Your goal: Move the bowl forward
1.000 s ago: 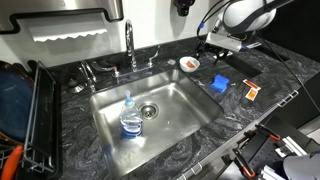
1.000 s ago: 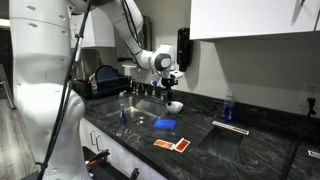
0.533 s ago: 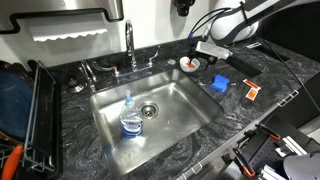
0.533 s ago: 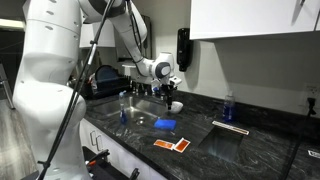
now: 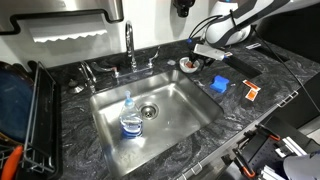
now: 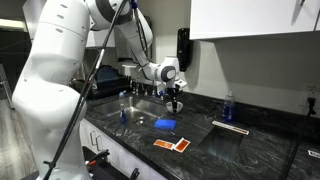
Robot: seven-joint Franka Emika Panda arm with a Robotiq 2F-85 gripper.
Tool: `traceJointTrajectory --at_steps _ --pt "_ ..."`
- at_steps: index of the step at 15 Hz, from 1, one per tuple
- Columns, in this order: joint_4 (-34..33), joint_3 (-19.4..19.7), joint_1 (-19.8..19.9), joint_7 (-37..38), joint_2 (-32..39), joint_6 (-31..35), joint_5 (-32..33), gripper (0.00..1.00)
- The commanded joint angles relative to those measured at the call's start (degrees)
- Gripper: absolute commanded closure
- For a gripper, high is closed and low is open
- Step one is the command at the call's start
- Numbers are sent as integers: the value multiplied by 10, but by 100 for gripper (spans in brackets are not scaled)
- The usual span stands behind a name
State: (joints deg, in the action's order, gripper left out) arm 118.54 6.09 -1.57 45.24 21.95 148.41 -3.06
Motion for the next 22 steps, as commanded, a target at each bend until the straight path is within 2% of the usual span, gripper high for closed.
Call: traceJointTrajectory --at_steps 1,5,6,10,15,22 --pt "-26 17 -9 10 23 0 5 70" --pt "-33 22 -11 12 25 -2 5 98" --pt "-32 24 -11 13 23 -1 6 100" --pt "-13 34 -9 21 -1 7 7 98" --pt "46 67 -8 48 -32 27 21 98" --pt "200 107 0 140 -114 84 52 98"
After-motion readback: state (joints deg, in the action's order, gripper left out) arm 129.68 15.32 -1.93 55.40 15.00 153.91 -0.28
